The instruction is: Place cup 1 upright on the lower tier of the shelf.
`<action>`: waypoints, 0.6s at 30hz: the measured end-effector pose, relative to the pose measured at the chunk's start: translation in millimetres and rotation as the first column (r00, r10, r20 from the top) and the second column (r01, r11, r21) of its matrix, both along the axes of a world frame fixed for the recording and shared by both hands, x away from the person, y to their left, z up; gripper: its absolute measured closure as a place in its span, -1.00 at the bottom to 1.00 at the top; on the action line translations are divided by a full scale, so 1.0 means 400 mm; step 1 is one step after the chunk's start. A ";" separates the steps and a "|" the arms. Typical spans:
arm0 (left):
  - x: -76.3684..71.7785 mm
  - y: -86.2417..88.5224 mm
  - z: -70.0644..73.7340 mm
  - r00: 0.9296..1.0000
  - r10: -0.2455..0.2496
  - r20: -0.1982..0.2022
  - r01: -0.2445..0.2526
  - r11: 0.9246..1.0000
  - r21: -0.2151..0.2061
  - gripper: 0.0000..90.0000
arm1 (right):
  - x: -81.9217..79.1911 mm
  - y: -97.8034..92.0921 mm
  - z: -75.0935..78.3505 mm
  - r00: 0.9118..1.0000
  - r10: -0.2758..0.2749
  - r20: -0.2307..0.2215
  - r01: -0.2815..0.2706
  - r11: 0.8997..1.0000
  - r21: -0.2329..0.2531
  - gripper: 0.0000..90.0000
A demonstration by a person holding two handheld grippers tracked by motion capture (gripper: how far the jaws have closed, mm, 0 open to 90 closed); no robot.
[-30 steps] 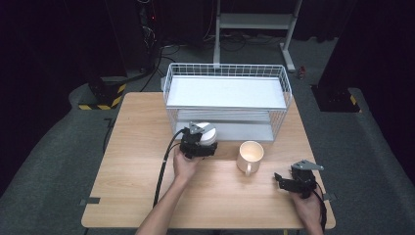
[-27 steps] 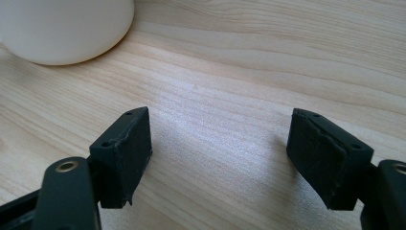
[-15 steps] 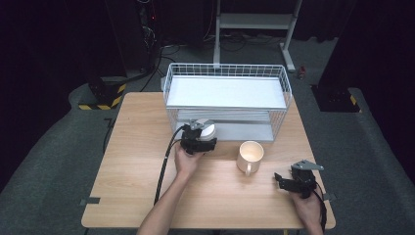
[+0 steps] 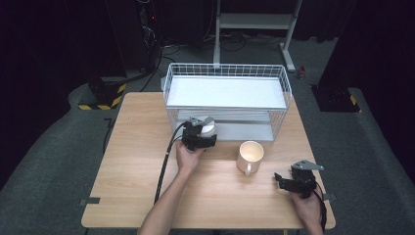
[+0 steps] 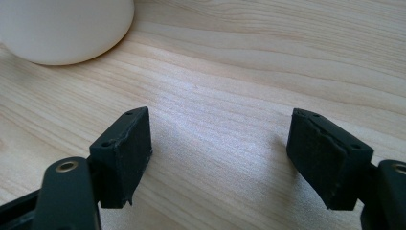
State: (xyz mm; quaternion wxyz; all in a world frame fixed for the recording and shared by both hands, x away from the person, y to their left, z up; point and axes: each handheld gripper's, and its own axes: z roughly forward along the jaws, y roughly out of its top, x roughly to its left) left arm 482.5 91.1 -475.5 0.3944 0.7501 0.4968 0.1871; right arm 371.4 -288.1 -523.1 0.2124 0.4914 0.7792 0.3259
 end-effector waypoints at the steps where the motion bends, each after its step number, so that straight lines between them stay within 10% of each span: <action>1: 0.001 0.001 0.000 1.000 0.003 0.001 -0.003 1.000 0.002 -0.57 | 0.000 0.000 0.000 1.000 0.000 0.000 0.000 1.000 0.000 -0.48; 18: 0.030 -0.009 -0.004 0.999 0.032 0.032 -0.033 0.999 0.015 -0.58 | 0.000 0.000 0.000 1.000 0.000 0.000 0.000 1.000 0.000 -0.48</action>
